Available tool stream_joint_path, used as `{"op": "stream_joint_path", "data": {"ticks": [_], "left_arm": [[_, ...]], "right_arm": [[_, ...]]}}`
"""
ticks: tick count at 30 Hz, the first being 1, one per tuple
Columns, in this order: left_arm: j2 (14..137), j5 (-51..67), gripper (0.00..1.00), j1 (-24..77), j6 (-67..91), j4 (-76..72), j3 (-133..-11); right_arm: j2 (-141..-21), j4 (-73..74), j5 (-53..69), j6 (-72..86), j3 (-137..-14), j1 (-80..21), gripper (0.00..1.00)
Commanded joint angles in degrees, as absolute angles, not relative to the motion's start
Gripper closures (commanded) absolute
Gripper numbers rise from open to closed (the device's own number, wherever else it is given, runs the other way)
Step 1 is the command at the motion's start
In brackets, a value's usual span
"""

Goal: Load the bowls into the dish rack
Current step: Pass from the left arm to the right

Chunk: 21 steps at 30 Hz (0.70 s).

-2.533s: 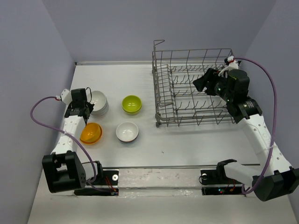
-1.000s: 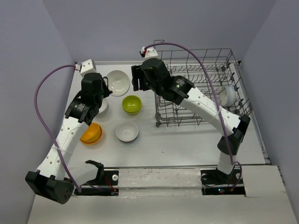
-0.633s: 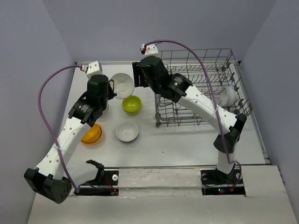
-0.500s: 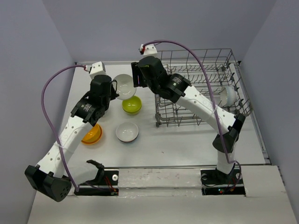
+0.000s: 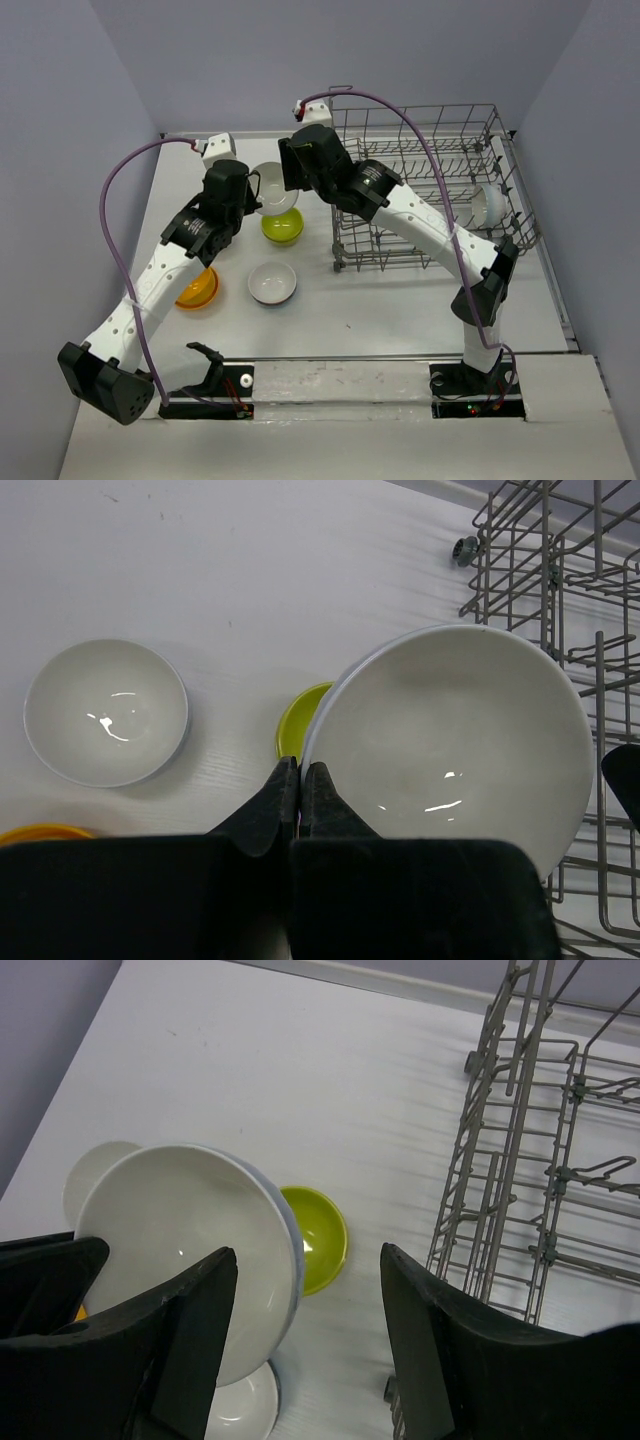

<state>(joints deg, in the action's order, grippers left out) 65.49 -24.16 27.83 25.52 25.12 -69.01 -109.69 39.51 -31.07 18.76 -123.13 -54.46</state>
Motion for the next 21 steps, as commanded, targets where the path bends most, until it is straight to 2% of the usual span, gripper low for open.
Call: {"op": "stream_joint_path", "data": {"ticks": [1,18,21], "left_arm": [[64.6,-25.93,1.0,28.48,26.37,19.42,-72.25],[63.9,-26.98,1.0,29.36,26.1,20.39,-74.18],[63.72,-26.98,1.0,29.44,26.19,20.39,-74.36]], "right_arm": [[-109.16,38.06,-31.38,18.46,-122.35,-54.93,0.36],[-110.3,37.62,-30.15,19.51,-120.41,-54.93,0.41],[-110.22,37.44,-29.97,19.6,-120.15,-54.93,0.44]]}}
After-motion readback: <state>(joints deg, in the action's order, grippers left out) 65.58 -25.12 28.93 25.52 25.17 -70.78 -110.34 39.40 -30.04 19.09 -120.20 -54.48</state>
